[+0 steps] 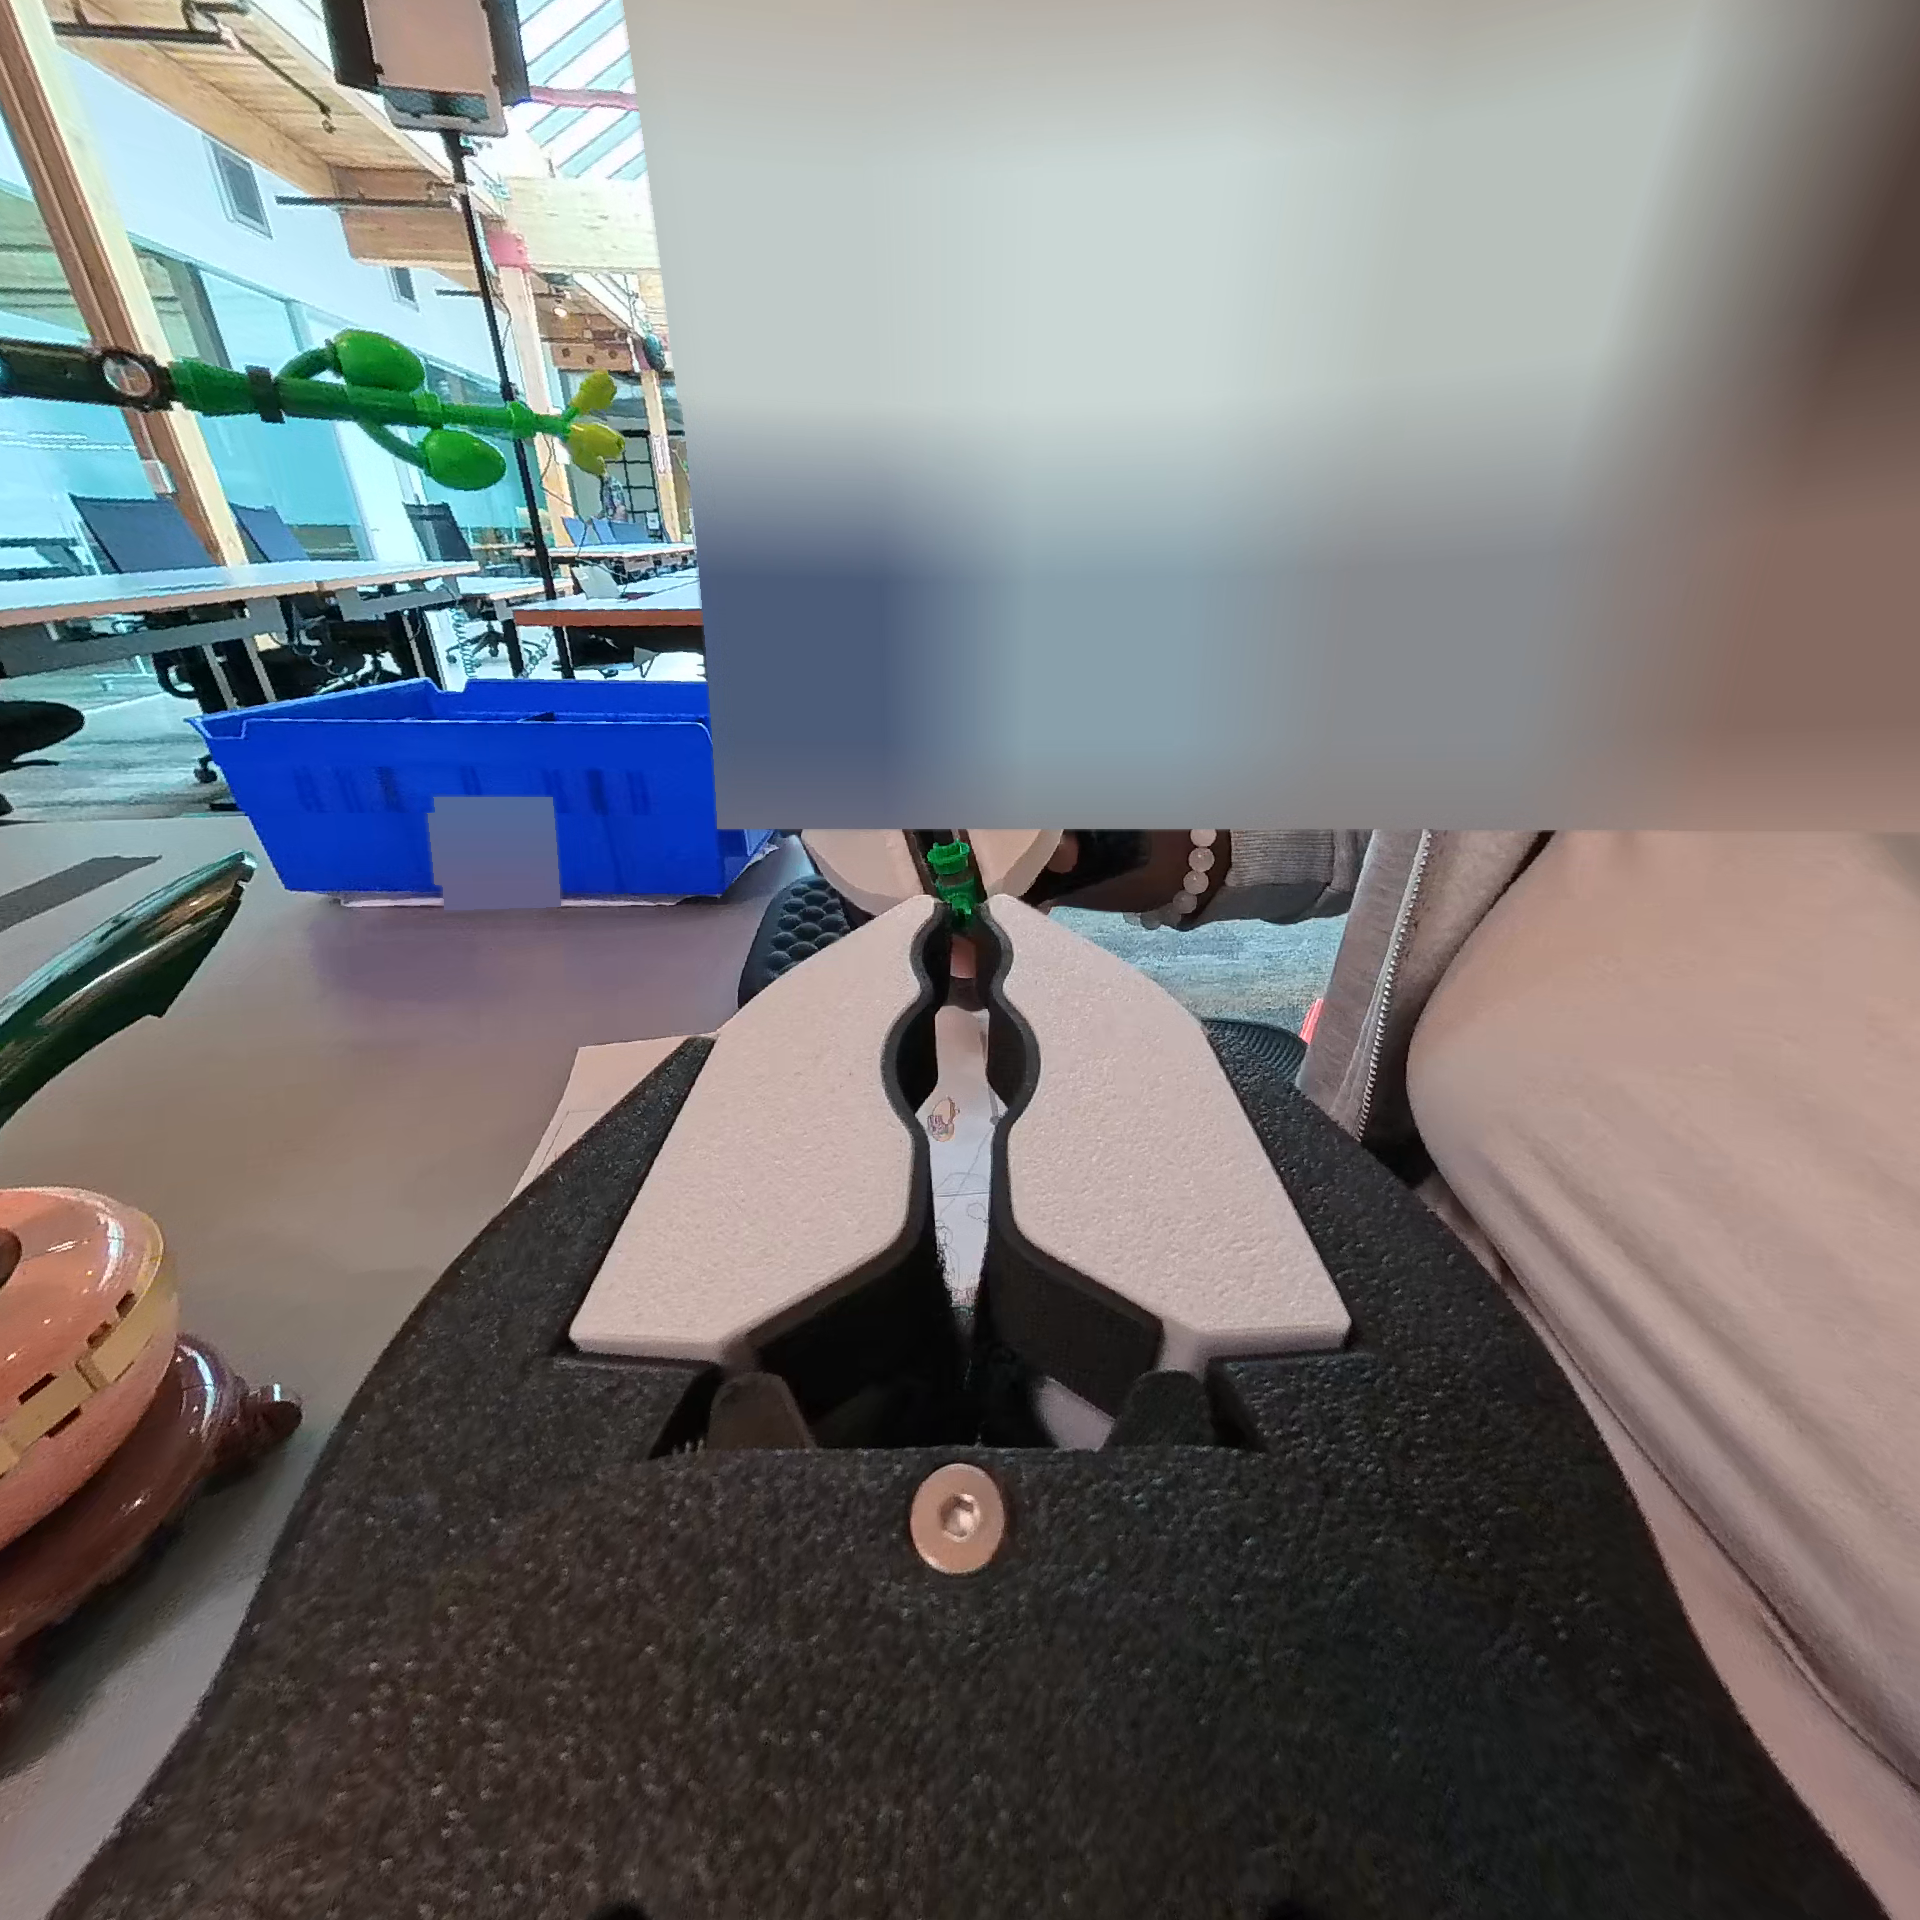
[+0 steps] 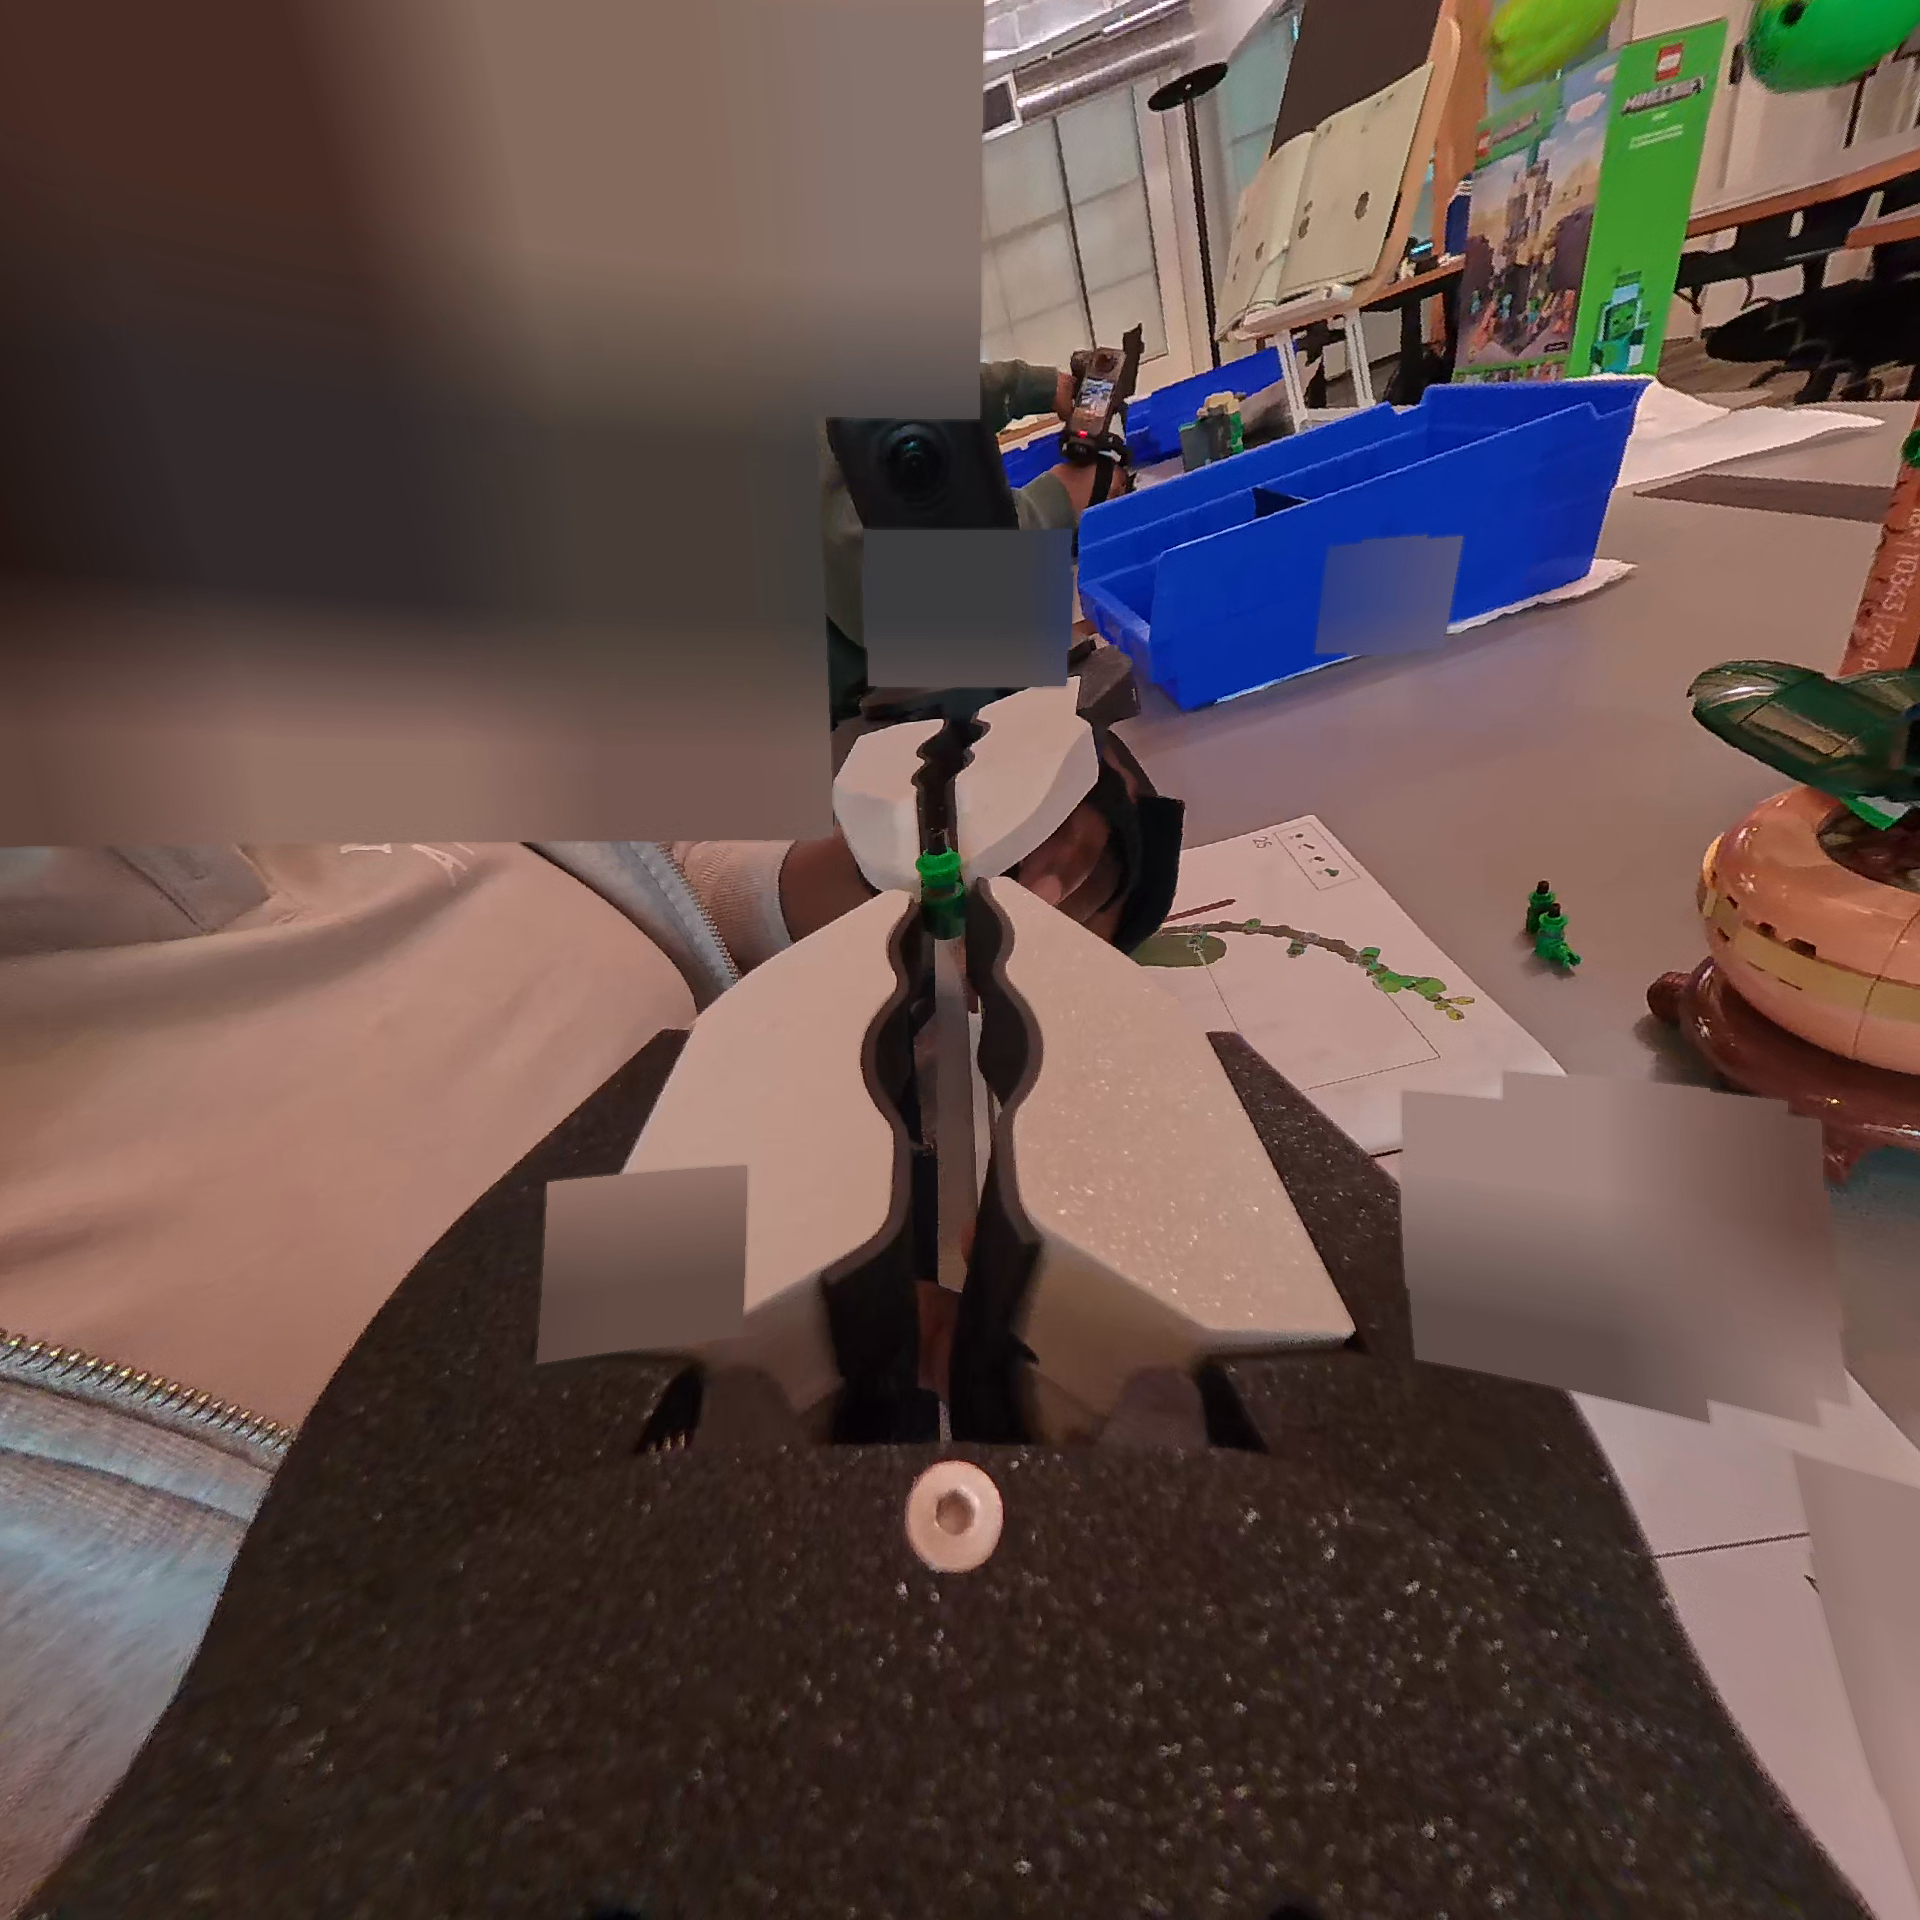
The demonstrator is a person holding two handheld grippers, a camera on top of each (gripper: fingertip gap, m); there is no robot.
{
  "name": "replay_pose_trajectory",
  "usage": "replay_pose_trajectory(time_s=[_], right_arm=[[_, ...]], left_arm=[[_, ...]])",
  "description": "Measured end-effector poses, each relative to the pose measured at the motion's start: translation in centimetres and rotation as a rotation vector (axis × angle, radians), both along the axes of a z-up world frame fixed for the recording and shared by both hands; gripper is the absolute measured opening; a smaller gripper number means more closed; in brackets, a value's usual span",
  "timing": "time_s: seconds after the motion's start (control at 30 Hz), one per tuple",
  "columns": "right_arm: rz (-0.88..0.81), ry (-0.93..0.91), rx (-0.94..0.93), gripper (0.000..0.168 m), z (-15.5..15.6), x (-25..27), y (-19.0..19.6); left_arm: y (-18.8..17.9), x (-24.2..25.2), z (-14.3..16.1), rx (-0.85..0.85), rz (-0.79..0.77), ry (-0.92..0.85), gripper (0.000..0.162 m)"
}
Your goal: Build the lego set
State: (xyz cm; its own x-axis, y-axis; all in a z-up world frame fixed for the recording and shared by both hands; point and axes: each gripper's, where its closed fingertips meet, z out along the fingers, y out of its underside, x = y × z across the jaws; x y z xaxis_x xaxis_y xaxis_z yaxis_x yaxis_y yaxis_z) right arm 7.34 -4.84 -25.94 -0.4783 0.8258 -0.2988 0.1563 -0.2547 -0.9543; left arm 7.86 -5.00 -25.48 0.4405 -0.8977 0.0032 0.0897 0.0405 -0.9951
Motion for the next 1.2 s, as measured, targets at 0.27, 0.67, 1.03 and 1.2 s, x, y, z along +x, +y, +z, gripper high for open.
replay_pose_trajectory(time_s=[0.27, 0.67, 1.03, 1.2], right_arm=[[-0.019, 0.019, 0.018, 0.008, 0.2, 0.1, 0.3], [-0.016, 0.016, 0.037, 0.007, 0.0, -0.1, 0.1], [-0.053, 0.029, 0.046, 0.007, 0.0, 0.8, 3.4], [-0.142, 0.005, 0.141, 0.007, 0.9, 1.5, 10.6]], left_arm=[[0.2, 0.1, 0.1, 0.005, 0.003, -0.009, 0.003], [0.2, -0.1, 0.1, 0.012, 0.008, -0.012, 0.003], [1.7, -2.0, 0.0, -0.013, 0.115, 0.085, 0.029], [5.1, -8.0, 2.1, 0.000, 0.372, 0.198, 0.029]])
